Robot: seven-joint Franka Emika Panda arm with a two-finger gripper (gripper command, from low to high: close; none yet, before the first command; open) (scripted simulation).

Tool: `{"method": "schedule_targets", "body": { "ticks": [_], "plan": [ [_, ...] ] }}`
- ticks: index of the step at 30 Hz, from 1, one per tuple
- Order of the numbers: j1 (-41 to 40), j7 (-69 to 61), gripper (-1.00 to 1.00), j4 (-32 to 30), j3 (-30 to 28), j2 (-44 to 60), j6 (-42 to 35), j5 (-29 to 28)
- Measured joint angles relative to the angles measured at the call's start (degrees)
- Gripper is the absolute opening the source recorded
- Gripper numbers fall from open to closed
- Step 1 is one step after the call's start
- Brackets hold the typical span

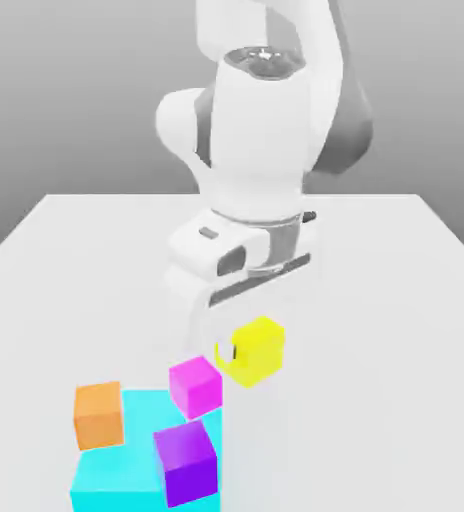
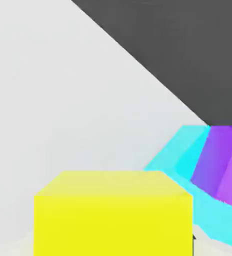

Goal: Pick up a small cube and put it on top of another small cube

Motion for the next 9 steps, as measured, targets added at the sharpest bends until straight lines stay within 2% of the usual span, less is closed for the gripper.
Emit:
{"method": "schedule_targets", "body": {
  "ticks": [2,6,7,9],
  "plan": [
    [-1.13,-1.71,-1.00,-1.44,-1.58,-1.38,-0.11,0.45],
    [-1.20,-2.92,-1.00,-3.63,-2.37,4.64,8.03,1.42],
    [-1.21,-3.01,1.00,-3.94,-2.43,5.70,9.40,1.49],
    [-1.21,-3.01,1.00,-3.94,-2.43,5.70,9.40,1.50]
  ]
}}
